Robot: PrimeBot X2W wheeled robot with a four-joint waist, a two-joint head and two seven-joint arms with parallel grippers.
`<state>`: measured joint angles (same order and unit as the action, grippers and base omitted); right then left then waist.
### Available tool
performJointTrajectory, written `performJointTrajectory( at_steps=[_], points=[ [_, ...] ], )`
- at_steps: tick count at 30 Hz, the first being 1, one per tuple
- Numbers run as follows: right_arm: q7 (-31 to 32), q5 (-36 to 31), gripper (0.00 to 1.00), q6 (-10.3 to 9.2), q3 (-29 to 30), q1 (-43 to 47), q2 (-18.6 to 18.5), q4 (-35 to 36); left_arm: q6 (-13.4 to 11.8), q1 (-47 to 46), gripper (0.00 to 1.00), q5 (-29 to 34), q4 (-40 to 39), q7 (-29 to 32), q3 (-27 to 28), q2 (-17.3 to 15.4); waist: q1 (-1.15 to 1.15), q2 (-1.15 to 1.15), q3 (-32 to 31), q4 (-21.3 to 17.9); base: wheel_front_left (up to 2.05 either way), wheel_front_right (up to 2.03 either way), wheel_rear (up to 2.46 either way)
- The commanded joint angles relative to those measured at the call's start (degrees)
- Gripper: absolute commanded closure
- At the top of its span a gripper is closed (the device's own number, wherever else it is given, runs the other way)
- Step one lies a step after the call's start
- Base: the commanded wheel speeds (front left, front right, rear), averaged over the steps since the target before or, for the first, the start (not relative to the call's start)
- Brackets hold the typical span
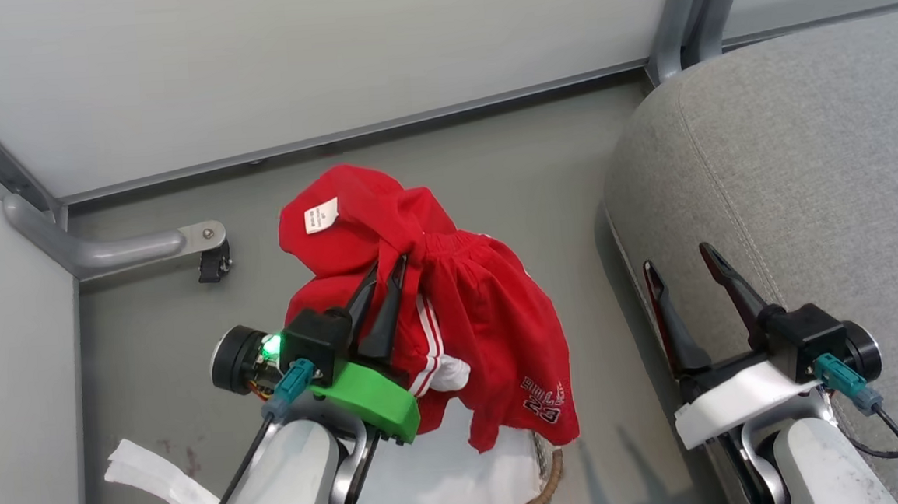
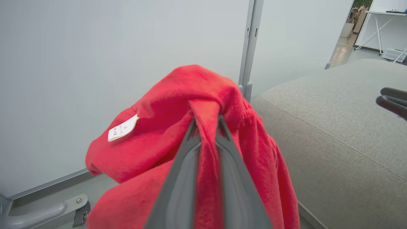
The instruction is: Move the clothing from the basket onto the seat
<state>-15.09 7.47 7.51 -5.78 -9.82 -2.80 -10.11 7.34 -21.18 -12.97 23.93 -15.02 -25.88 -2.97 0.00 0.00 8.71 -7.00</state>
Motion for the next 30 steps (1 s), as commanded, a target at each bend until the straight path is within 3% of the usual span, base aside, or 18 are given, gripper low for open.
performJointTrajectory(
  at_steps=[1, 17, 30],
  points=[
    [-0.11, -0.54, 0.0, -0.04, -0.13, 1.23, -0.22, -0.15, 0.19, 0.23, 1.0, -0.31, -1.31, -0.24, 0.26, 0.02, 0.0, 0.0, -2.12, 0.73, 0.0, 0.0, 0.0],
    [-0.11, -0.02, 0.0, -0.04, -1.97, 4.58, -0.22, 0.15, -0.46, -4.15, 1.0, -3.97, -7.31, -0.23, 0.39, 0.01, 0.0, 0.0, -4.33, 1.84, 0.0, 0.0, 0.0],
    [-0.11, -1.25, 0.0, -0.04, -15.51, 0.54, -0.22, -0.07, -1.49, -5.08, 1.0, -6.25, -8.43, -0.23, -1.79, 0.02, 0.0, 0.0, -4.14, 2.91, 0.0, 0.0, 0.0]
  ],
)
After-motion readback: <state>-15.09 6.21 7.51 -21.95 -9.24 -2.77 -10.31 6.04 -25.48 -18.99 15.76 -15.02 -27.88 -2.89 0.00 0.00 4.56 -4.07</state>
